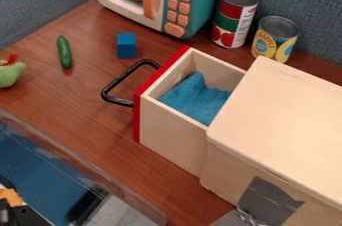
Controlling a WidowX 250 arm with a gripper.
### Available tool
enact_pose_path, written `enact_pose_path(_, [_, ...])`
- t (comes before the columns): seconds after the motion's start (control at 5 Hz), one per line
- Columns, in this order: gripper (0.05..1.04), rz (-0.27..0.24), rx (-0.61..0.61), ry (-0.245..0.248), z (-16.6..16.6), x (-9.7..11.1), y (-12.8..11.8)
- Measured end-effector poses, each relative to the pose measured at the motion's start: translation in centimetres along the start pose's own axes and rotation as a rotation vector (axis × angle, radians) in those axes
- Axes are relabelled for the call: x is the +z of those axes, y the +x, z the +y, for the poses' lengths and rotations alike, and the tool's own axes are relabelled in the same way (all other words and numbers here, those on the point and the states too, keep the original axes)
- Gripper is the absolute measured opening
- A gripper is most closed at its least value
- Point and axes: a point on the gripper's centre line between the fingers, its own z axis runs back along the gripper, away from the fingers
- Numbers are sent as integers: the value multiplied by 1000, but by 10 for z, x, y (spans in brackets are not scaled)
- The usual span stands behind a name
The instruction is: Close the drawer
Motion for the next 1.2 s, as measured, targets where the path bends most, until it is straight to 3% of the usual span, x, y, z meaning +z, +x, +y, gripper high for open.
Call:
enact_pose_path(0.2, [998, 0, -12, -26, 0, -9, 1])
enact_pose_path(0.4, [998, -89, -194, 33, 3, -21, 19])
enact_pose_path(0.6, [998, -153, -326, 54, 15, -43, 36])
enact_pose_path(0.8, [998, -158, -425, 81, 29, -63, 52])
enact_pose_path(1.2, [998, -174, -801, 165, 31, -83, 94])
